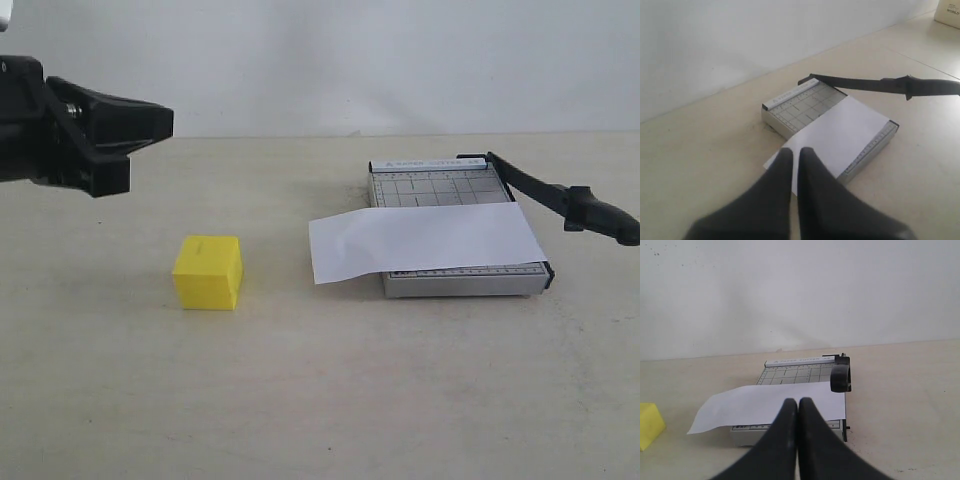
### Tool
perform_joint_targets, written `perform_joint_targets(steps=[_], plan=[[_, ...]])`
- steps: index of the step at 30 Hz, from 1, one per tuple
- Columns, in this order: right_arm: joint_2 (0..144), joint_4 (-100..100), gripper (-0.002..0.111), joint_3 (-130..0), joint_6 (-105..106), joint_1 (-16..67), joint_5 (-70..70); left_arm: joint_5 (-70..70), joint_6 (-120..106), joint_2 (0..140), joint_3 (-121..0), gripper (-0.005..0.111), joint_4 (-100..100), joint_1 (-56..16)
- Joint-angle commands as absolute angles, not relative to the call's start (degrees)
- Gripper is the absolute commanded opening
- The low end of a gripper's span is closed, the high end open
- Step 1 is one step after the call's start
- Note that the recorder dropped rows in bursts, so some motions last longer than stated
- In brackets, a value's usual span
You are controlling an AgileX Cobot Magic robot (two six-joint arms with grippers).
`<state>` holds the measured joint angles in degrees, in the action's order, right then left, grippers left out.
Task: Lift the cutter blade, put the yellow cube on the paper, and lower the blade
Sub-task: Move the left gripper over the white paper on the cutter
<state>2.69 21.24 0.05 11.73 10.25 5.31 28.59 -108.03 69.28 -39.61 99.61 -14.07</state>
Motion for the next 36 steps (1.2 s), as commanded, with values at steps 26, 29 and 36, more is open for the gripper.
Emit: perform_joint_targets(steps=[26, 29, 36], plan=[[2.5, 20.8, 0.0, 0.0, 11.5, 10.4, 5.0, 18.7, -108.5, 90.0, -54.0, 0.004, 99.9, -34.0], [2.5, 20.8, 0.0, 0.0, 11.5, 10.4, 5.0, 17.5, -108.5, 91.3, -55.1, 0.004, 99.9, -34.0], [2.5, 20.8, 0.0, 0.0, 11.5, 10.4, 5.0, 18.5, -108.2, 94.7, -58.0, 0.004, 99.9, -34.0]])
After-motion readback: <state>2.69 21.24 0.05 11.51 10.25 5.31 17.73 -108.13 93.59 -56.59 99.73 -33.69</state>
